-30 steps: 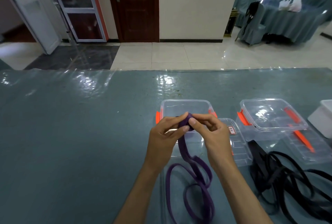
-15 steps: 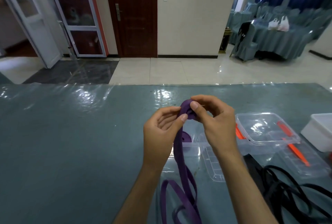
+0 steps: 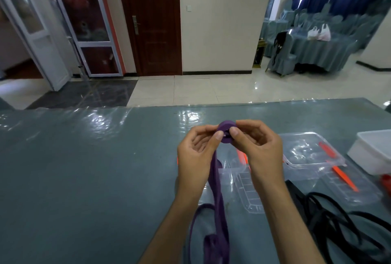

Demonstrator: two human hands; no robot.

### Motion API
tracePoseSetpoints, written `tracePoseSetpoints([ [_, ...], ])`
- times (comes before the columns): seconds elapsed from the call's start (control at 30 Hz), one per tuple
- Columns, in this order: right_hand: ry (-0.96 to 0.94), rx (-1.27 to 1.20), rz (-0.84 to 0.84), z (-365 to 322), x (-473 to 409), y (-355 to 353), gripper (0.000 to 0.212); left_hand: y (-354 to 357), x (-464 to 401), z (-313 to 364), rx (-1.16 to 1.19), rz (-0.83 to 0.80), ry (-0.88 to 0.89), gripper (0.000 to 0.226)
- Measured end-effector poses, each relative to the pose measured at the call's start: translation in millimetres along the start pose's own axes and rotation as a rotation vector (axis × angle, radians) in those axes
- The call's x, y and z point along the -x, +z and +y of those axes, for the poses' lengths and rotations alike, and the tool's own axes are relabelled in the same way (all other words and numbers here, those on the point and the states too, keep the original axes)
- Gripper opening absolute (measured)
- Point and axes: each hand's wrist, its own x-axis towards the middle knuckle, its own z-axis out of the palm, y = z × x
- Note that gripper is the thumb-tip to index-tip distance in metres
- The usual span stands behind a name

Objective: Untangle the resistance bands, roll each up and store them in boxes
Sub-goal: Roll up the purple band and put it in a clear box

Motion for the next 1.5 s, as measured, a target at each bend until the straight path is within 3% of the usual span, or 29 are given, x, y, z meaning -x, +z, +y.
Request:
tracePoseSetpoints([
  [0.1, 0.006, -0.063, 0.071, 3, 7, 1, 0.015, 0, 5, -2, -0.015, -0.028, -0.025, 0.031],
  [0.2, 0.095, -0.099, 0.034, 8, 12, -3, 0.011, -5, 3, -2, -0.032, -0.042, -0.010, 0.026],
  [0.37, 0.181, -0.070, -0.021, 8, 17, -13, 0.029, -3, 9, -3, -0.024, -0.009, -0.021, 0.020],
  [0.5, 0.148, -0.099, 0.030, 5, 20, -16, 0.030, 4, 17, -11, 0.033, 0.004, -0.024, 0.018],
  [0.67, 0.162, -0.132, 0.044, 19, 31, -8, 0.018, 1, 15, -16, 0.010, 0.032, -0.024, 0.020],
  [0.8, 0.197, -0.059, -0.003, 17, 29, -19, 0.020, -8, 12, -20, -0.129, -0.049, 0.008, 0.018],
  [1.03, 0.148, -0.049, 0.081, 13, 20, -17, 0.012, -2, 12, -27, -0.029, -0.049, -0.011, 0.028],
  [1.17, 0.188, -0.054, -0.017, 14, 18, -23, 0.014, -10, 9, -25, -0.076, -0.113, 0.007, 0.028],
  [1.33, 0.237, -0.027, -0.171, 12, 12, -36, 0.036, -13, 7, -20, -0.040, -0.071, -0.008, 0.023],
  [1.5, 0.178, 0.008, -0.098, 11, 14, -33, 0.034, -7, 11, -26, -0.077, 0.011, 0.054, 0.019],
])
